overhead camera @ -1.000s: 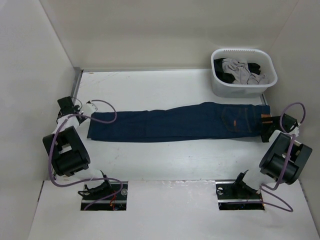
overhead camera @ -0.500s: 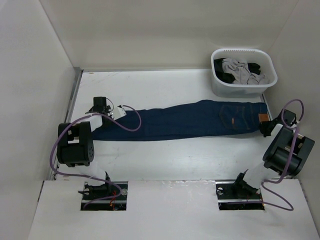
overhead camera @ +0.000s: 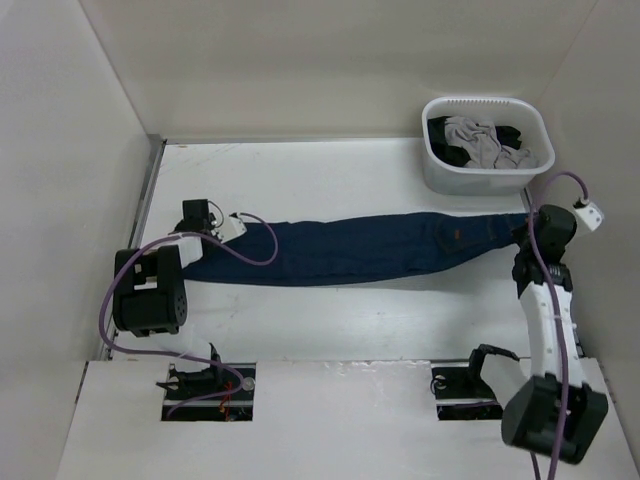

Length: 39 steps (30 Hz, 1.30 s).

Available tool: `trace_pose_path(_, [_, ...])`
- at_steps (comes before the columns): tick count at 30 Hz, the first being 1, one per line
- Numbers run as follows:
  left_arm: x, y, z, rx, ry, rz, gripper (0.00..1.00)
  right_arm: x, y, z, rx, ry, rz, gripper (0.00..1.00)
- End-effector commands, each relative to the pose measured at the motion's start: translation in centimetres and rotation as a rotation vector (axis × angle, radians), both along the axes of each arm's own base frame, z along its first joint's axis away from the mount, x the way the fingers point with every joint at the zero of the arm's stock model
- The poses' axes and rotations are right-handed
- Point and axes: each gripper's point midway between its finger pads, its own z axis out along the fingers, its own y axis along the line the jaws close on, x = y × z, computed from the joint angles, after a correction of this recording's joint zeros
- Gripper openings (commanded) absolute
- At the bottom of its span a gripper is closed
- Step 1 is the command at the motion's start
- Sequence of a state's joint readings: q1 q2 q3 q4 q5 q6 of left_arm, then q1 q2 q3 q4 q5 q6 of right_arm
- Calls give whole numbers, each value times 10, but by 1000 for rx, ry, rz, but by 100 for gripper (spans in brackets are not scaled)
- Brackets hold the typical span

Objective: Fold and stack the trousers
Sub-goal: Fold the trousers

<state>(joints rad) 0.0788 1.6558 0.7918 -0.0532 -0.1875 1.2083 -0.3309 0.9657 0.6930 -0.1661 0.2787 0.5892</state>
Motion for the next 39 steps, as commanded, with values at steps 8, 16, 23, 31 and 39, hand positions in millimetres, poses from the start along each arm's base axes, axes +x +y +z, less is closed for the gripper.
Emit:
trace_pose_path(8, [-43,-3,-29,-35,132,24,43,36,235,84,-521,-45,798,0])
trace_pose_path(16, [-40,-1,-34,-47,141,57,44,15,452,23,-611,28,1282,0])
trace_pose_path(23, [-39,2,-34,-62,150,102,44,-30,503,-2,-519,42,1337,0])
trace_pose_path(31, [-39,2,-35,-59,162,103,44,-62,556,-58,-456,146,1547,14])
trace_pose_path(39, [-24,8,-7,-58,65,140,53,-113,582,-17,-262,20,1847,57])
